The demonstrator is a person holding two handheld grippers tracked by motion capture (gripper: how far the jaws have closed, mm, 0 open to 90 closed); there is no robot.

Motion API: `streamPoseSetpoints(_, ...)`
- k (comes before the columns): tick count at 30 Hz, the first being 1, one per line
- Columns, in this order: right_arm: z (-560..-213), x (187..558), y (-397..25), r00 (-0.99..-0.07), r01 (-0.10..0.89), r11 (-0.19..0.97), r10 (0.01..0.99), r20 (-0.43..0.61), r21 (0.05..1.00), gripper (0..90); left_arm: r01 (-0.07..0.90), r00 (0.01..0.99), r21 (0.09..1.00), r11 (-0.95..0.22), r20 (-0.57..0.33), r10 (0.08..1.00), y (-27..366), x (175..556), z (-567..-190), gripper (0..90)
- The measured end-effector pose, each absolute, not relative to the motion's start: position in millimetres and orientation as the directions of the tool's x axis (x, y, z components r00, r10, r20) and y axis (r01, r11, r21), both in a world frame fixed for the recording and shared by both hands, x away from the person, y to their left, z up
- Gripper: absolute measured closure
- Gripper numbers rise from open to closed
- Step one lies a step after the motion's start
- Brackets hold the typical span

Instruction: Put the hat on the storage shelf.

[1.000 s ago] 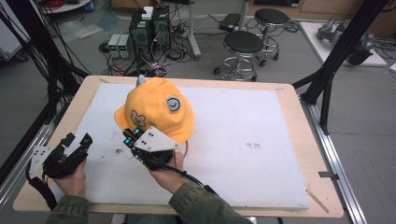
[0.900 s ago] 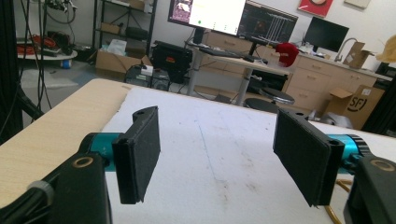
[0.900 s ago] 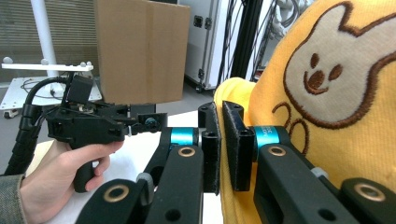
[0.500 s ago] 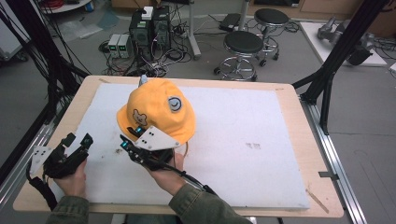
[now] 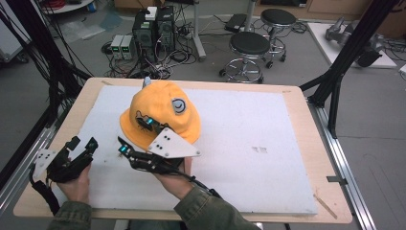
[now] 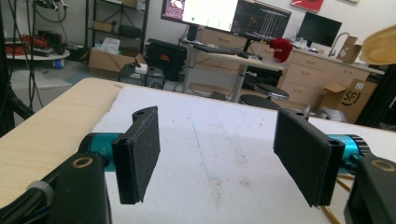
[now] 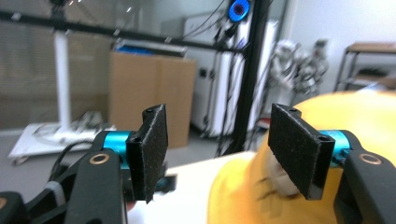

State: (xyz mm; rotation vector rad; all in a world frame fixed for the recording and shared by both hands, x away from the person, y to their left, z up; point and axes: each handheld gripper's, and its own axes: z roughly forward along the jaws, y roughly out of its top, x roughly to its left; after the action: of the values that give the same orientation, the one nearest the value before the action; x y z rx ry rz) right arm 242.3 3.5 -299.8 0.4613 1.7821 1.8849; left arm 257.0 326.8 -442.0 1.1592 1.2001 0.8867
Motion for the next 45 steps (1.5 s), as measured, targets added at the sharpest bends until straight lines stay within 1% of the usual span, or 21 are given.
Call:
streamPoseSetpoints(4, -287, 247, -20, -0.768, -0.16, -0.06, 0.635, -0.086, 0.985, 34.4, 0.068, 0.188, 0.974, 0.215, -0.224, 0.956, 324, 257, -442, 31.8)
streamPoseSetpoints(8, -277, 254, -45, -0.715, -0.176, -0.087, 0.696, -0.067, 0.981, 34.3, 0.073, 0.193, 0.975, 0.211, -0.221, 0.956, 323, 257, -442, 31.8)
streamPoseSetpoints(16, -268, 268, -80, -0.65, -0.168, -0.124, 0.76, -0.015, 0.978, 34.2, 0.076, 0.196, 0.975, 0.21, -0.221, 0.955, 322, 257, -442, 31.8)
streamPoseSetpoints(33, -262, 273, -136, -0.563, -0.177, -0.156, 0.826, 0.03, 0.972, 34.2, 0.076, 0.195, 0.975, 0.21, -0.221, 0.956, 322, 257, -442, 31.8)
streamPoseSetpoints(45, -268, 271, -176, -0.493, -0.161, -0.14, 0.869, 0.043, 0.977, 33.5, 0.075, 0.192, 0.97, 0.23, -0.24, 0.952, 324, 256, -443, 31.8)
